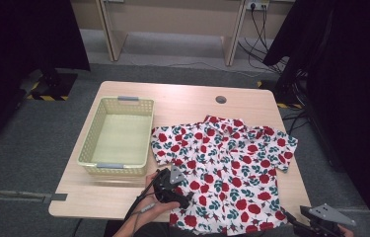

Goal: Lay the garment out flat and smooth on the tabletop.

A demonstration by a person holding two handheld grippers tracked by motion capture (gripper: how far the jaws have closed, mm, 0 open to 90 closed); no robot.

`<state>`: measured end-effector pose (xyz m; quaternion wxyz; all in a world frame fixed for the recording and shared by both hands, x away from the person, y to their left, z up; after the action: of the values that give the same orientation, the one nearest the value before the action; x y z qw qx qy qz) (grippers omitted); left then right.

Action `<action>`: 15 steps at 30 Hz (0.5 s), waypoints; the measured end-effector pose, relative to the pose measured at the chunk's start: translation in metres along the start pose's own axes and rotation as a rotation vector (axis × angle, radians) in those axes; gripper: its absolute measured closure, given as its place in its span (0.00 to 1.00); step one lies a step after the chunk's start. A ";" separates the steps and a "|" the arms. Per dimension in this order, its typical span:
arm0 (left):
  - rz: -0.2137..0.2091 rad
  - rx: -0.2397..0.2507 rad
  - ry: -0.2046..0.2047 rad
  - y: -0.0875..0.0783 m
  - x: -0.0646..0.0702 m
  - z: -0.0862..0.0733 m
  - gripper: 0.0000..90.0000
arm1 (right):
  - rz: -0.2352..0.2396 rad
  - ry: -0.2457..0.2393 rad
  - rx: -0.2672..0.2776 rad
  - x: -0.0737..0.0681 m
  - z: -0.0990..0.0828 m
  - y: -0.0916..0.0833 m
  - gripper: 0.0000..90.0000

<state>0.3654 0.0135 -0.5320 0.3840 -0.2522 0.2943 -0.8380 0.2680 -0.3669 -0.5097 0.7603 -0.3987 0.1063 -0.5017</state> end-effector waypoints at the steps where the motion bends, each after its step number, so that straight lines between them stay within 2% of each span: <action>1: -0.001 -0.001 0.000 0.000 0.000 0.000 0.02 | -0.007 0.000 0.011 0.001 0.004 -0.002 0.46; 3: -0.001 -0.001 0.000 0.000 0.000 0.000 0.02 | -0.020 -0.001 0.035 0.003 0.014 0.000 0.44; 6: 0.000 -0.001 0.000 0.000 0.000 0.000 0.02 | -0.024 -0.011 0.061 0.007 0.033 0.012 0.39; 9: 0.000 -0.001 0.000 0.000 0.000 0.000 0.02 | 0.003 -0.014 0.097 0.008 0.054 0.028 0.38; 15: 0.000 -0.001 0.000 0.000 0.001 0.000 0.02 | 0.030 -0.083 0.082 -0.002 0.088 0.064 0.37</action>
<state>0.3648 0.0125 -0.5320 0.3840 -0.2525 0.2945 -0.8379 0.3602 -0.3101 -0.4975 0.7871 -0.3861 0.0603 -0.4772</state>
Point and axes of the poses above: each handheld gripper's, and its own axes: y roughly forward along the jaws, z roughly out of its top, x roughly to its right, the point moved 7 cm from there along y, roughly forward along the jaws, and after that the axes turned 15 degrees about -y, right-handed, at the moved point
